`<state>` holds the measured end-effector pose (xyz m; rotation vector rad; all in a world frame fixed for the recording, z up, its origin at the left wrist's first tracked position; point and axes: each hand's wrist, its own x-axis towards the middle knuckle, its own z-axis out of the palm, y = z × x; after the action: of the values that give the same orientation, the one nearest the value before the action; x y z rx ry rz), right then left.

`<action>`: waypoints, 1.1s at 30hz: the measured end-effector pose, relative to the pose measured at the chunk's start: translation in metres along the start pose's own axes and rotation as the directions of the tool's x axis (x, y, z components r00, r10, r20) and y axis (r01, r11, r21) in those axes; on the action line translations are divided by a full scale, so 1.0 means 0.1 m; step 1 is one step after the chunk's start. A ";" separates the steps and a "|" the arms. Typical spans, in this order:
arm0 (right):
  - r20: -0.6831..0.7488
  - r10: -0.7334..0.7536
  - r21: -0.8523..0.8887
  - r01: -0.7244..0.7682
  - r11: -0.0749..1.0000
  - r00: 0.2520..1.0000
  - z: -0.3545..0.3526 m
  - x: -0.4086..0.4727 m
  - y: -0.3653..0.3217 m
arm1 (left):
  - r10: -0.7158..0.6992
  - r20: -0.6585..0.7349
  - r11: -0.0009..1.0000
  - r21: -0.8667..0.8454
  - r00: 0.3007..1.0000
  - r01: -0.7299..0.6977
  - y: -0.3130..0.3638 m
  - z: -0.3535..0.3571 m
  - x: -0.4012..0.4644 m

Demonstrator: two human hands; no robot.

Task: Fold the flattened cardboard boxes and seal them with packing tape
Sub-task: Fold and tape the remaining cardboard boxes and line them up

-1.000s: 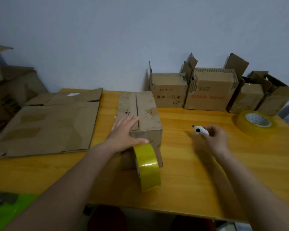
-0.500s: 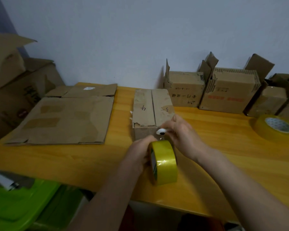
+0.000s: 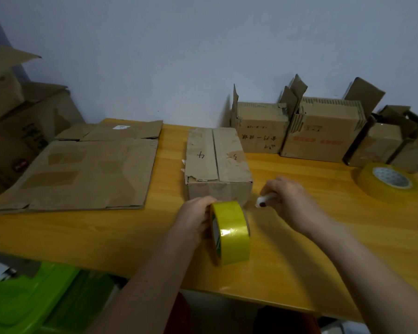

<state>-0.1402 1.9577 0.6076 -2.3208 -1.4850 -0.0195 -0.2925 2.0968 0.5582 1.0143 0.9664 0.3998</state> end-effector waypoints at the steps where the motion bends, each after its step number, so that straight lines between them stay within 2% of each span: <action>1: 0.042 0.107 0.037 -0.108 0.993 0.993 0.03 -0.03 0.13 | 0.004 0.000 1.000 -0.013 1.000 -0.004 -0.01 0.00 0.01; 4: 0.223 0.299 0.064 -0.320 0.945 0.928 0.16 -0.13 0.40 | -0.003 -0.008 0.999 -0.041 1.000 0.002 -0.03 0.02 0.02; 6: 0.247 0.338 -0.005 -0.348 0.938 0.908 0.23 -0.15 0.46 | -0.005 0.000 0.999 -0.054 1.000 0.005 -0.04 0.03 0.03; 7: 0.178 0.317 -0.070 -0.309 0.949 0.932 0.23 -0.13 0.45 | -0.003 0.005 0.998 -0.063 1.000 0.004 -0.04 0.03 0.03; 9: -0.070 0.134 -0.113 -0.141 0.983 0.989 0.18 -0.01 0.26 | 0.000 0.011 0.997 -0.074 1.000 0.001 -0.04 0.03 0.02; 10: -0.177 0.015 -0.077 -0.029 0.997 0.984 0.13 0.08 0.09 | 0.003 0.015 0.997 -0.075 1.000 -0.002 -0.04 0.02 0.02; 11: -0.223 -0.074 -0.032 0.068 0.997 0.972 0.09 0.19 -0.06 | 0.004 0.021 0.997 -0.075 1.000 -0.003 -0.05 0.02 0.02; 12: -0.204 -0.128 0.013 0.134 0.991 0.971 0.08 0.32 -0.19 | 0.003 0.026 0.997 -0.074 1.000 -0.001 -0.04 0.02 0.02; 13: -0.125 -0.150 0.040 0.156 0.987 0.981 0.10 0.45 -0.28 | 0.003 0.031 0.997 -0.074 1.000 0.000 -0.04 0.02 0.01; 15: 0.101 -0.111 0.013 0.110 0.994 0.989 0.19 0.66 -0.34 | 0.011 0.045 0.997 -0.071 0.999 -0.008 -0.03 0.00 0.00; 17: 0.228 -0.053 -0.011 0.057 0.998 0.972 0.30 0.76 -0.31 | 0.032 0.058 0.997 -0.067 0.998 -0.028 -0.02 -0.03 -0.01; 22: 0.239 -0.044 -0.031 0.053 0.998 0.970 0.37 0.77 -0.28 | 0.052 0.073 0.994 -0.105 0.996 -0.044 0.02 -0.12 -0.02; 25: 0.324 -0.007 0.219 -0.068 0.973 0.946 0.25 0.85 -0.32 | 0.052 0.092 0.994 -0.103 0.994 -0.043 0.03 -0.09 -0.03; 27: 0.277 0.035 0.282 -0.116 0.952 0.960 0.26 0.88 -0.39 | 0.063 0.109 0.992 -0.112 0.992 -0.051 0.05 -0.06 -0.06; 30: 0.136 0.052 0.098 -0.065 0.993 0.989 0.38 0.82 -0.50 | 0.075 0.081 0.991 -0.121 0.994 -0.065 0.05 -0.06 -0.08; 33: 0.093 -0.001 -0.018 0.002 1.000 0.996 0.45 0.73 -0.47 | 0.117 0.106 0.988 -0.110 0.987 -0.106 0.04 -0.09 -0.13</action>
<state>-0.1578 2.0529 0.5955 -2.3645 -1.5371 0.0753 -0.3067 2.0946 0.5665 0.9881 0.7826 0.4768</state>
